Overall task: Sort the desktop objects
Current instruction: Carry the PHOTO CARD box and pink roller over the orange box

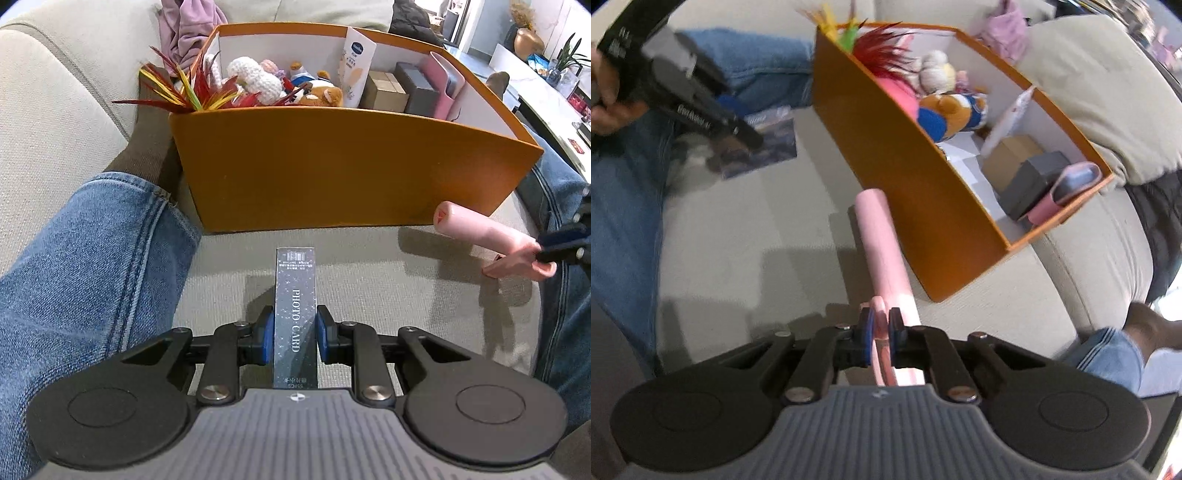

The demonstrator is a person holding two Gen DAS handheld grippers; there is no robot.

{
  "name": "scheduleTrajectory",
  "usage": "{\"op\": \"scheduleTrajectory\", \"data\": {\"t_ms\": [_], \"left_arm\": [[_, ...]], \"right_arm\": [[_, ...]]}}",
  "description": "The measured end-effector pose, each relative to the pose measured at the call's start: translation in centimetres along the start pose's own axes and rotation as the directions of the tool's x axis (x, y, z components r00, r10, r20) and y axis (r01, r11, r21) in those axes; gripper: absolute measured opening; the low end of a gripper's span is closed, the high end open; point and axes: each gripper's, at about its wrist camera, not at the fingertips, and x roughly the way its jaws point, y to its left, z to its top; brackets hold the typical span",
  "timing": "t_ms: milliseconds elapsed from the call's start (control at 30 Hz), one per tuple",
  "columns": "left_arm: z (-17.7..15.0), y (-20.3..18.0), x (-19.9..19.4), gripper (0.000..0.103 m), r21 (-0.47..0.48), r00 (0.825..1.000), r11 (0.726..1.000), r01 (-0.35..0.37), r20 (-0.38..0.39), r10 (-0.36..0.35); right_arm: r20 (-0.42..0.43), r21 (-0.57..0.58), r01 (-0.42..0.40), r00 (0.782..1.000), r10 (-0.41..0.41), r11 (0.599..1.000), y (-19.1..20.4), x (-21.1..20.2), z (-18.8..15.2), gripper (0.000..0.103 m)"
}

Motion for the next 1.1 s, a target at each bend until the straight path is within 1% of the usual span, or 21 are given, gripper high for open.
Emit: {"op": "scheduleTrajectory", "data": {"t_ms": [67,133,233,300,367,433,500,600,733,800,900,967,1000,1033,1100], "left_arm": [[0.0,0.1,0.0,0.026,-0.002,1.0,1.0,0.002,0.0,-0.002],[0.0,0.3,0.0,0.026,-0.008,1.0,1.0,0.006,0.0,-0.006],[0.0,0.6,0.1,0.026,-0.015,1.0,1.0,0.011,0.001,-0.011],[0.0,0.6,0.1,0.026,-0.016,1.0,1.0,0.014,0.001,-0.014],[0.0,0.6,0.1,0.026,-0.016,1.0,1.0,0.012,0.002,-0.012],[0.0,0.6,-0.1,0.026,-0.013,1.0,1.0,0.009,0.007,-0.009],[0.1,0.6,-0.7,0.026,-0.019,1.0,1.0,0.006,0.022,-0.005],[0.6,0.8,-2.3,0.026,-0.031,0.998,0.999,0.016,0.064,-0.014],[1.6,0.9,-5.3,0.026,-0.042,0.989,0.997,0.061,0.141,-0.055],[2.2,1.0,-6.7,0.026,-0.042,0.98,0.996,0.084,0.182,-0.075],[3.6,1.0,-8.8,0.026,-0.035,0.965,0.995,0.094,0.25,-0.082],[4.7,1.1,-9.8,0.026,-0.032,0.955,0.997,0.075,0.291,-0.062],[5.1,1.2,-10.1,0.026,-0.032,0.951,0.997,0.064,0.305,-0.052],[5.6,1.4,-10.3,0.026,-0.037,0.948,0.998,0.055,0.317,-0.041],[6.5,1.9,-10.5,0.026,-0.05,0.944,0.997,0.052,0.329,-0.033]], "right_arm": [[-0.037,-0.006,-0.058,0.998,0.058,0.998,0.2,0.8,0.1,0.009],[-0.043,-0.035,-0.034,0.999,0.033,0.999,0.7,1.3,0.3,0.01],[-0.023,-0.024,-0.012,1.0,0.012,1.0,0.7,1.3,0.8,0.008],[-0.014,-0.041,0.03,0.999,-0.031,0.999,0.8,1.2,0.9,0.006],[-0.012,-0.053,0.04,0.999,-0.04,0.998,0.9,0.9,0.9,0.006],[-0.004,-0.098,0.056,0.998,-0.057,0.994,1.6,0.1,1.0,0.006],[0.009,-0.135,0.048,0.999,-0.048,0.99,2.1,-1.1,1.1,0.006],[0.035,-0.209,0.027,0.999,-0.02,0.977,2.5,-3.5,1.6,0.006],[0.085,-0.241,0.001,0.996,0.02,0.97,1.6,-7.6,3.6,0.006],[0.132,-0.25,0.011,0.991,0.022,0.968,0.9,-9.4,5.0,0.006],[0.218,-0.247,0.064,0.976,-0.008,0.967,-0.8,-11.5,7.6,0.006],[0.27,-0.256,0.095,0.963,-0.023,0.962,-2.3,-11.8,9.4,0.006],[0.28,-0.254,0.097,0.96,-0.023,0.962,-3.1,-11.5,10.2,0.006],[0.278,-0.252,0.087,0.96,-0.014,0.964,-3.7,-10.9,11.0,0.006],[0.249,-0.255,0.036,0.968,0.029,0.966,-5.1,-9.1,12.5,0.006]]}}
